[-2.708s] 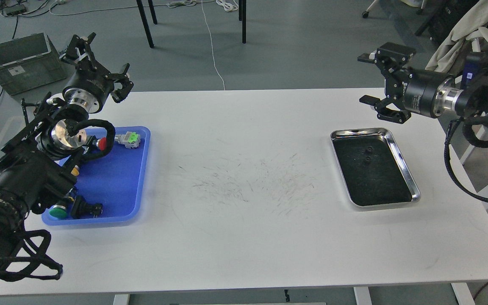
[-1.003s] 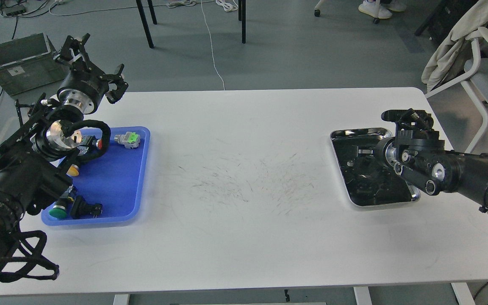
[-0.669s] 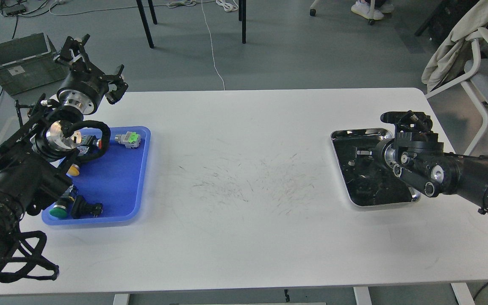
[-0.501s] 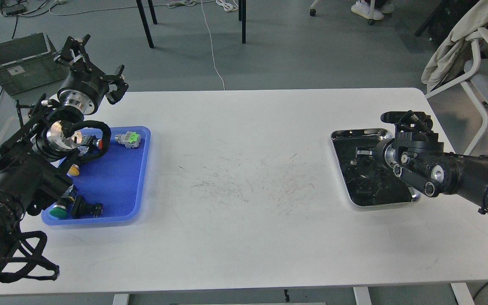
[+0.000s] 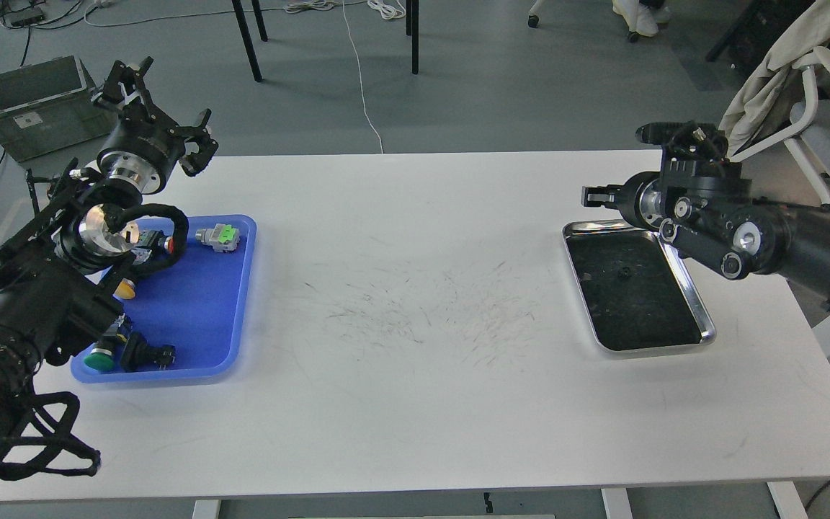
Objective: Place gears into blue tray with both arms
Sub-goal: 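Carry the black part with the right gripper to mid-table and release it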
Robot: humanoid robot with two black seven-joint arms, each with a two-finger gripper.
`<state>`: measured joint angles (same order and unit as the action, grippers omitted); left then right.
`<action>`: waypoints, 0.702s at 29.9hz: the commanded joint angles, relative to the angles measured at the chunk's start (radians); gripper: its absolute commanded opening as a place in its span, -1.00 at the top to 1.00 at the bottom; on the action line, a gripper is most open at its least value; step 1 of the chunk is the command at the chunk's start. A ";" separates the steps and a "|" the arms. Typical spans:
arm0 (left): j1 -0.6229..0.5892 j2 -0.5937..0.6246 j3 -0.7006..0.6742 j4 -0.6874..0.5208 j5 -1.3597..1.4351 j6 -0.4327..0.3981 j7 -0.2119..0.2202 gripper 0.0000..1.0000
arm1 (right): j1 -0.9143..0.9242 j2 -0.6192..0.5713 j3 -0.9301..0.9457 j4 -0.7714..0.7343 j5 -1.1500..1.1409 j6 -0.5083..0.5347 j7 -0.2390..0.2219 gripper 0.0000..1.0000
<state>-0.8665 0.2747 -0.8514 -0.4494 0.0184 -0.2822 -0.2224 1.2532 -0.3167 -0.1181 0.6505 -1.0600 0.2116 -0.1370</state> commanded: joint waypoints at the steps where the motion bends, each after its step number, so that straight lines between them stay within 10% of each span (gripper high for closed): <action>1: -0.002 0.000 0.000 0.000 0.000 0.000 0.000 -0.97 | 0.043 -0.004 0.116 0.078 0.061 0.000 0.002 0.96; 11: -0.005 0.001 -0.001 0.000 0.000 0.005 0.000 -0.97 | -0.049 0.317 0.298 0.146 0.334 -0.051 0.052 0.95; 21: -0.006 0.015 -0.001 0.000 -0.002 0.001 -0.002 -0.97 | -0.238 0.317 0.218 0.153 0.328 -0.057 0.100 0.95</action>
<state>-0.8712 0.2875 -0.8530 -0.4494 0.0170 -0.2803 -0.2238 1.0595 -0.0006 0.1351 0.7777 -0.7303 0.1545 -0.0409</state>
